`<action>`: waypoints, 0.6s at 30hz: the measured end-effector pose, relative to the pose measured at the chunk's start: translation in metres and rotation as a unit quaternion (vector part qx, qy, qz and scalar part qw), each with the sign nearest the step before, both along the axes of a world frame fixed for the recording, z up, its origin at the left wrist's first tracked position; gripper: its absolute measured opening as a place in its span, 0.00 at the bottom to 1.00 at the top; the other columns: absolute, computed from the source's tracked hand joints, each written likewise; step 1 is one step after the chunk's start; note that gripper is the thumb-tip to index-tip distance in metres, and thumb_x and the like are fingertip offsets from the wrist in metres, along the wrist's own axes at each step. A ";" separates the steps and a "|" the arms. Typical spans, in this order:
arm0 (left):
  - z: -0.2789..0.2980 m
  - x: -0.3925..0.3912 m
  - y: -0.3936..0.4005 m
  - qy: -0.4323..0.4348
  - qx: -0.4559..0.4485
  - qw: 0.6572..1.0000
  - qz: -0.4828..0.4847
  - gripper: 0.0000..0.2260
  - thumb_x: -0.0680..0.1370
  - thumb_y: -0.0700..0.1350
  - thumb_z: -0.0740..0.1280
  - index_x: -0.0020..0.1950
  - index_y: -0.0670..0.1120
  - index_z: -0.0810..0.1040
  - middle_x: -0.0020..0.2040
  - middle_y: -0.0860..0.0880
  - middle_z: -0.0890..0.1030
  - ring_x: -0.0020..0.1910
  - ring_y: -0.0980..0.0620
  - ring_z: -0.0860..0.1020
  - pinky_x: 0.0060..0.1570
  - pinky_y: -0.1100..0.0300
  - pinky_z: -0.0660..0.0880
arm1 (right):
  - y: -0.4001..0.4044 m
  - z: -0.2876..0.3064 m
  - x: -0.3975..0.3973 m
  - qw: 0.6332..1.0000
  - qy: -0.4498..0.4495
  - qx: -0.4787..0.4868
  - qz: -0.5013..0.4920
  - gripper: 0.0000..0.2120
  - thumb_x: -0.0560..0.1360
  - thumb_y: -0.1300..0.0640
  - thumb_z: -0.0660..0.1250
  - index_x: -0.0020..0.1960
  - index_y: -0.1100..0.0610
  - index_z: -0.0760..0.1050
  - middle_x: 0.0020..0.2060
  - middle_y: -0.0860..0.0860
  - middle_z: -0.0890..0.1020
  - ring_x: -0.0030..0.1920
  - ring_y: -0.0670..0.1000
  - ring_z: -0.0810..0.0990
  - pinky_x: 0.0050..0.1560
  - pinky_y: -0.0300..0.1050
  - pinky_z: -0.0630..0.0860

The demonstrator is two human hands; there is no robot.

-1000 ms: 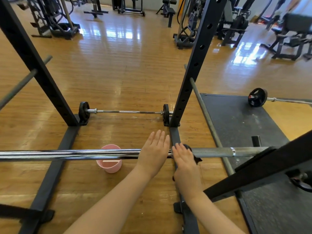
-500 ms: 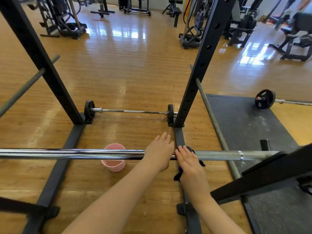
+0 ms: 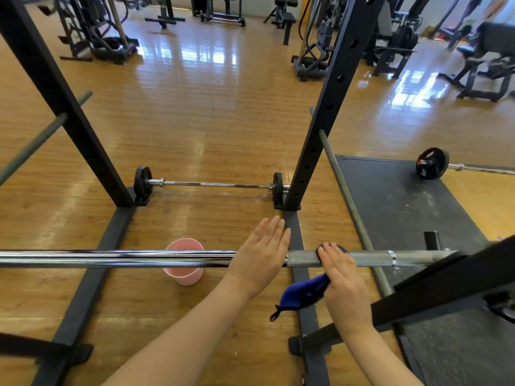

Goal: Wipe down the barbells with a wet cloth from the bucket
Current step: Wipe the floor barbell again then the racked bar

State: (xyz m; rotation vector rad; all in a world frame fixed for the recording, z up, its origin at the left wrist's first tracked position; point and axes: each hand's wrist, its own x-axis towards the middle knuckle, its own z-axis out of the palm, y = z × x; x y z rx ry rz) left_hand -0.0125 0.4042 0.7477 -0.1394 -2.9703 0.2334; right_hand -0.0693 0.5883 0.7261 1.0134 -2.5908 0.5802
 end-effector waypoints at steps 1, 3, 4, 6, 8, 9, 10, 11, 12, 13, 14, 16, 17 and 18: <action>0.003 0.000 0.004 -0.012 0.007 1.000 0.023 0.25 0.71 0.42 0.72 0.66 0.38 0.74 0.65 0.38 0.75 0.67 0.42 0.71 0.69 0.47 0.60 | -0.001 0.000 0.000 1.000 0.002 -0.012 -0.016 0.24 0.65 0.74 0.68 0.61 0.65 0.74 0.61 0.59 0.76 0.61 0.59 0.76 0.72 0.45 0.51; 0.009 0.002 0.010 -0.048 0.008 0.996 0.073 0.24 0.76 0.39 0.66 0.71 0.36 0.66 0.71 0.36 0.66 0.73 0.40 0.62 0.72 0.48 0.51 | -0.014 -0.003 0.006 0.999 0.016 -0.018 -0.032 0.21 0.70 0.69 0.56 0.61 0.66 0.75 0.60 0.59 0.76 0.60 0.60 0.77 0.72 0.44 0.50; 0.008 0.001 0.010 -0.060 0.008 0.995 0.075 0.24 0.78 0.37 0.62 0.73 0.36 0.61 0.74 0.36 0.60 0.75 0.40 0.56 0.73 0.49 0.46 | -0.023 -0.005 0.012 0.999 0.020 -0.017 -0.021 0.22 0.70 0.69 0.54 0.61 0.66 0.75 0.60 0.59 0.77 0.61 0.59 0.77 0.72 0.44 0.49; 0.006 -0.003 0.009 -0.051 0.024 0.996 0.064 0.24 0.79 0.35 0.59 0.75 0.36 0.56 0.76 0.37 0.55 0.76 0.42 0.51 0.74 0.50 0.42 | -0.032 -0.007 0.021 0.999 0.020 -0.016 0.025 0.24 0.66 0.76 0.63 0.62 0.65 0.74 0.61 0.60 0.76 0.62 0.58 0.75 0.72 0.47 0.50; 0.008 -0.007 0.007 -0.060 0.030 0.996 0.054 0.25 0.78 0.35 0.61 0.74 0.37 0.57 0.76 0.38 0.56 0.77 0.43 0.51 0.74 0.51 0.43 | -0.025 -0.006 0.017 0.999 0.002 0.006 0.054 0.33 0.59 0.79 0.72 0.62 0.64 0.74 0.61 0.59 0.77 0.64 0.56 0.72 0.73 0.46 0.49; 0.007 -0.008 0.006 -0.068 0.037 0.996 0.053 0.25 0.78 0.34 0.61 0.74 0.37 0.58 0.76 0.39 0.57 0.76 0.44 0.51 0.74 0.51 0.44 | -0.016 -0.006 0.012 0.999 0.001 0.013 0.051 0.35 0.58 0.78 0.74 0.63 0.63 0.73 0.62 0.58 0.76 0.64 0.55 0.71 0.73 0.44 0.48; 0.008 -0.009 0.005 -0.076 0.041 0.995 0.054 0.25 0.77 0.34 0.62 0.74 0.38 0.60 0.76 0.39 0.58 0.76 0.45 0.52 0.75 0.52 0.45 | -0.007 -0.004 0.007 0.999 -0.008 0.013 0.036 0.35 0.58 0.78 0.74 0.64 0.63 0.72 0.62 0.57 0.75 0.65 0.55 0.71 0.74 0.42 0.48; 0.009 -0.009 0.005 -0.090 0.047 0.993 0.059 0.25 0.76 0.33 0.63 0.73 0.38 0.61 0.76 0.40 0.59 0.76 0.45 0.53 0.75 0.52 0.46 | 0.003 -0.003 0.001 1.000 -0.021 0.001 0.013 0.36 0.58 0.78 0.73 0.64 0.63 0.70 0.63 0.56 0.73 0.65 0.56 0.70 0.74 0.42 0.48; 0.012 -0.011 0.004 -0.110 0.055 0.990 0.064 0.25 0.76 0.33 0.63 0.72 0.39 0.63 0.75 0.40 0.61 0.76 0.45 0.54 0.75 0.52 0.48 | 0.008 -0.001 -0.004 0.999 -0.031 -0.010 -0.010 0.37 0.58 0.79 0.72 0.64 0.63 0.70 0.63 0.55 0.71 0.65 0.57 0.71 0.73 0.44 0.52; 0.014 -0.012 0.003 -0.134 0.070 0.986 0.069 0.23 0.75 0.33 0.64 0.70 0.40 0.66 0.74 0.40 0.64 0.75 0.45 0.56 0.75 0.52 0.50 | 0.009 0.000 -0.006 0.999 -0.039 -0.017 -0.031 0.36 0.58 0.80 0.72 0.64 0.64 0.70 0.63 0.54 0.71 0.64 0.59 0.72 0.72 0.49 0.58; 0.017 -0.013 0.002 -0.161 0.095 0.980 0.075 0.21 0.75 0.33 0.64 0.68 0.40 0.69 0.71 0.41 0.67 0.74 0.45 0.60 0.74 0.51 0.54 | 0.005 0.001 -0.005 0.998 -0.041 -0.021 -0.048 0.35 0.58 0.81 0.72 0.63 0.65 0.72 0.62 0.54 0.71 0.63 0.60 0.73 0.69 0.55 0.62; 0.021 -0.015 0.000 -0.208 0.145 0.964 0.081 0.16 0.74 0.34 0.64 0.61 0.42 0.72 0.65 0.41 0.73 0.68 0.44 0.69 0.66 0.52 0.67 | -0.014 0.002 0.005 0.999 -0.024 -0.016 -0.044 0.34 0.56 0.81 0.72 0.60 0.66 0.75 0.61 0.57 0.75 0.61 0.61 0.75 0.65 0.61 0.63; 0.023 -0.017 -0.002 -0.224 0.151 0.959 0.083 0.14 0.75 0.34 0.64 0.59 0.43 0.72 0.62 0.42 0.75 0.63 0.44 0.72 0.58 0.54 0.71 | -0.024 0.000 0.012 1.000 -0.014 -0.009 -0.020 0.34 0.55 0.81 0.72 0.60 0.65 0.76 0.60 0.59 0.77 0.62 0.60 0.75 0.69 0.56 0.62; 0.024 -0.018 -0.003 -0.232 0.147 0.958 0.083 0.13 0.75 0.35 0.64 0.58 0.44 0.72 0.60 0.42 0.76 0.58 0.45 0.74 0.52 0.55 0.72 | -0.030 -0.002 0.017 1.000 -0.011 -0.001 0.008 0.35 0.55 0.81 0.73 0.60 0.64 0.76 0.59 0.59 0.78 0.63 0.58 0.74 0.72 0.51 0.57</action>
